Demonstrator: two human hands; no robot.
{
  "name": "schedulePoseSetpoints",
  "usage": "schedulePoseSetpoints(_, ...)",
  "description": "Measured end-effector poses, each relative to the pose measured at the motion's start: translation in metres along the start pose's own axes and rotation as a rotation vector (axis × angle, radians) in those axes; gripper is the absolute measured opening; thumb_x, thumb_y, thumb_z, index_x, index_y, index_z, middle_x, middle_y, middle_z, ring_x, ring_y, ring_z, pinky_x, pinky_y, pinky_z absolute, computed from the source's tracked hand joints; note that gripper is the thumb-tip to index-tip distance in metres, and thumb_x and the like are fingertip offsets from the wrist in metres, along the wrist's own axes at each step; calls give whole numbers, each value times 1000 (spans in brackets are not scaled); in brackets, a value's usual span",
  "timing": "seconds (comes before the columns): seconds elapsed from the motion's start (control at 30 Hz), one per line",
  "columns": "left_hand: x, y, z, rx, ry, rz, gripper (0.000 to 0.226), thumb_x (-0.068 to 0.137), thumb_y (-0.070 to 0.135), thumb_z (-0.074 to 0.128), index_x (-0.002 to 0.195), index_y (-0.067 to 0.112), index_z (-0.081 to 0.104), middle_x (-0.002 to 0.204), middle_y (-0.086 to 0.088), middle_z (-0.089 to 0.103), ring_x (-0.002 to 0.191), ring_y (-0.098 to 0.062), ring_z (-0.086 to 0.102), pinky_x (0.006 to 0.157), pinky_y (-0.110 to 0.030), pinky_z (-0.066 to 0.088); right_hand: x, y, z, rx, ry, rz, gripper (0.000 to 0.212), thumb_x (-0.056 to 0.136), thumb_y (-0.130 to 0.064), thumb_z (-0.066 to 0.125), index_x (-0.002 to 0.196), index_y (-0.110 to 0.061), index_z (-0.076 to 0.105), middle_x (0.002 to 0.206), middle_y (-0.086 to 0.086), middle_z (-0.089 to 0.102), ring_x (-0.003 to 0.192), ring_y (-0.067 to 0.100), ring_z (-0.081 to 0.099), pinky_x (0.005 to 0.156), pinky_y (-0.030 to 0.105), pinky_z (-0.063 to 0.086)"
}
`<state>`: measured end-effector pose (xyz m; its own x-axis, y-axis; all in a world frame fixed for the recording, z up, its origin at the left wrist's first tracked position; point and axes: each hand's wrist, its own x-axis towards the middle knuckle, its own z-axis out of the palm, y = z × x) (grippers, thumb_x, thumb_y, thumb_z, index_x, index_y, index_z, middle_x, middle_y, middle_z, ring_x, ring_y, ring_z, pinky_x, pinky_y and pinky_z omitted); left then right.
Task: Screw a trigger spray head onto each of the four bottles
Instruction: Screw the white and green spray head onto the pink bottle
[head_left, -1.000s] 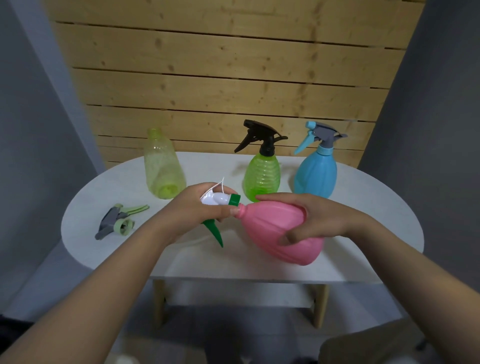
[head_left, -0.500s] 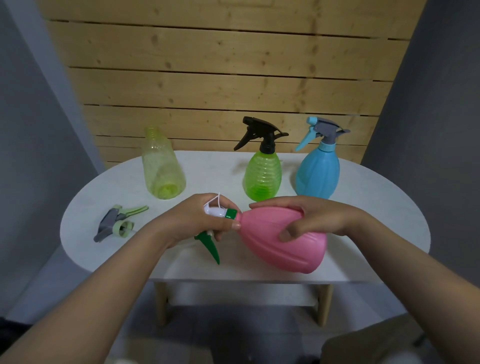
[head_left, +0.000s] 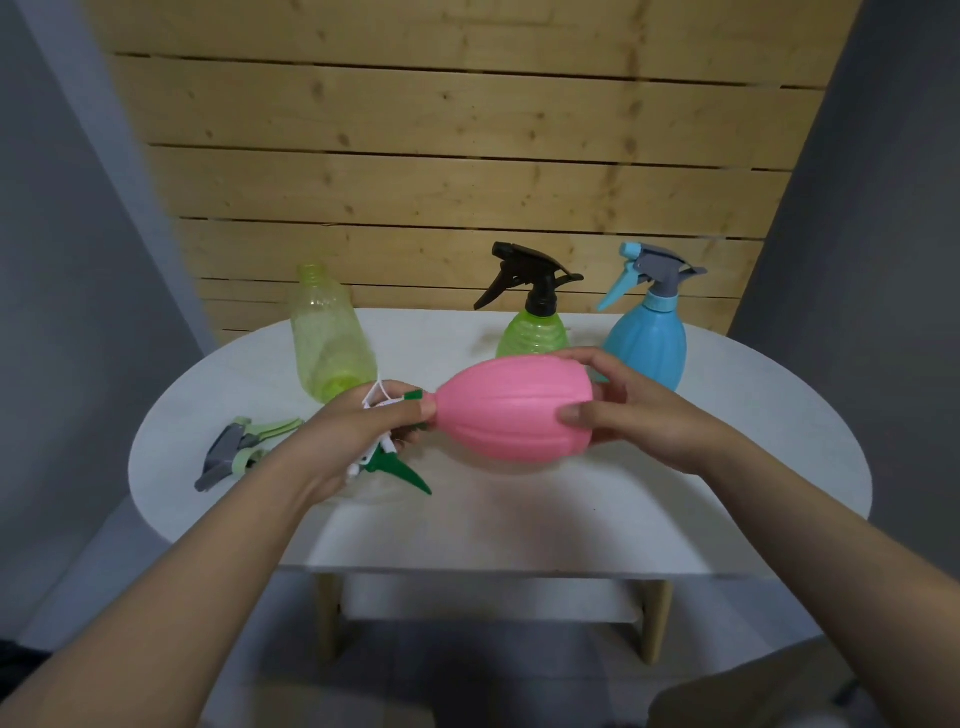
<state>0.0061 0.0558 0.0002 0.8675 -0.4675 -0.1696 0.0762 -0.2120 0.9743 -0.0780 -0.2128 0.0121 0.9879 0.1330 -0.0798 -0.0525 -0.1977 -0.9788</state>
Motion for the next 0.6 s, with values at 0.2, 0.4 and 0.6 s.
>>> schedulePoseSetpoints(0.2, -1, -3, -3, 110, -52, 99, 9, 78, 19, 71, 86, 23, 69, 65, 6, 69, 60, -5, 58, 56, -17, 47, 1, -1, 5, -75, -43, 187, 67, 77, -71, 44, 117, -20, 57, 74, 23, 70, 65, 31, 69, 53, 31, 55)
schedulePoseSetpoints(0.4, 0, -1, 0, -1, 22, 69, 4, 70, 23, 73, 74, 23, 75, 62, 3, 66, 57, -8, 56, 57, -20, 45, 1, 0, 2, 59, -39, 147, 66, 74, -52, 60, 133, -28, 46, 118, 9, 65, 99, 23, 68, 80, 37, 58)
schedulePoseSetpoints(0.6, -2, 1, -3, -7, -35, 69, 12, 78, 18, 70, 89, 17, 68, 63, 5, 67, 61, -11, 57, 58, -20, 49, -2, -6, -1, 32, -16, 83, 56, 78, -40, 67, 130, -24, 51, 103, 13, 68, 85, 24, 69, 67, 31, 57)
